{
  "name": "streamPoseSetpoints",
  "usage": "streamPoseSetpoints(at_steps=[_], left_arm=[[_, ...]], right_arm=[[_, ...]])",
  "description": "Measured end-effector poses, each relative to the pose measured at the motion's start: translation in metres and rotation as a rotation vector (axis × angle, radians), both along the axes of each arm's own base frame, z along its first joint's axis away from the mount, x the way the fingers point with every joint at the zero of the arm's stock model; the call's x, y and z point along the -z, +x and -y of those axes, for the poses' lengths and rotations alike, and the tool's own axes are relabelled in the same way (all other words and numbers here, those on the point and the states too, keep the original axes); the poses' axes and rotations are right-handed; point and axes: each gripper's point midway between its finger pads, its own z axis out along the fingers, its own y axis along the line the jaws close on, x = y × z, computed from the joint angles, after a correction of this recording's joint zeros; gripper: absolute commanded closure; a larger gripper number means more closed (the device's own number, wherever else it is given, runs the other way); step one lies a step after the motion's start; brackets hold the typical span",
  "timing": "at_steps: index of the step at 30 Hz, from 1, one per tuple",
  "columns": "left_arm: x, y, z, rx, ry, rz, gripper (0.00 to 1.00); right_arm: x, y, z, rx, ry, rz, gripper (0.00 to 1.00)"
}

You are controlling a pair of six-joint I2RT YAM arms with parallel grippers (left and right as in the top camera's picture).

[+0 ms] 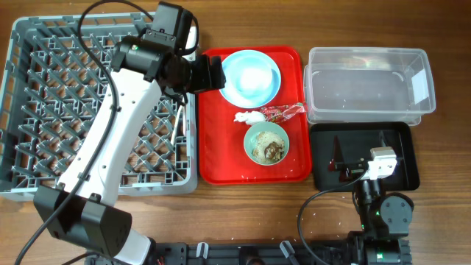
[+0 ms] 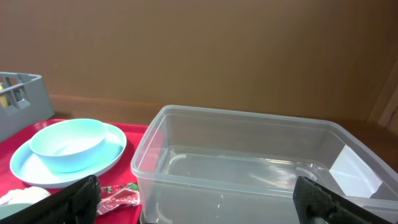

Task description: Sort waste into correct bins and load items into the dishwasher rack

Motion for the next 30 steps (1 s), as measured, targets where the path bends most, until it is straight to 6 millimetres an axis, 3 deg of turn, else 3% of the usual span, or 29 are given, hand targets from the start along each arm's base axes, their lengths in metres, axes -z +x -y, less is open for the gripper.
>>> streamPoseSetpoints(at_steps=[1,3,9,10,12,15,19,22,30], left_arm=[[-0.001,-0.001,0.003,0.009,-0.012,-0.004,0.96],[-0.002,-0.006,0.015,0.029,-0.036,-0.010,0.96],[-0.012,0.010,0.090,0.154,-0.069,0.180,0.91],[-0.009,0.013,0.102,0.166,-0.069,0.201,0.75],[-0.002,0.029,0.130,0.176,-0.068,0.277,0.61],[0.033,0.047,0.162,0.186,-0.018,0.330,0.65],[0.086,0.067,0.169,0.155,0.082,0.333,0.63],[0.124,0.081,0.169,0.147,0.139,0.335,0.69],[0.148,0.084,0.165,0.166,0.198,0.325,0.74]], right_arm=[[0.000,0.000,0.000,0.000,0.000,0.000,0.00],[0.000,0.000,0.000,0.000,0.000,0.000,0.00],[0.000,0.000,0.000,0.000,0.000,0.000,0.00],[0.000,0.000,0.000,0.000,0.000,0.000,0.00],[0.000,0.000,0.000,0.000,0.000,-0.001,0.00],[0.000,0.000,0.000,0.000,0.000,0.000,0.00],[0.000,0.000,0.000,0.000,0.000,0.000,0.00],[0.000,0.000,0.000,0.000,0.000,0.000,0.00],[0.000,0.000,0.000,0.000,0.000,0.000,0.00]])
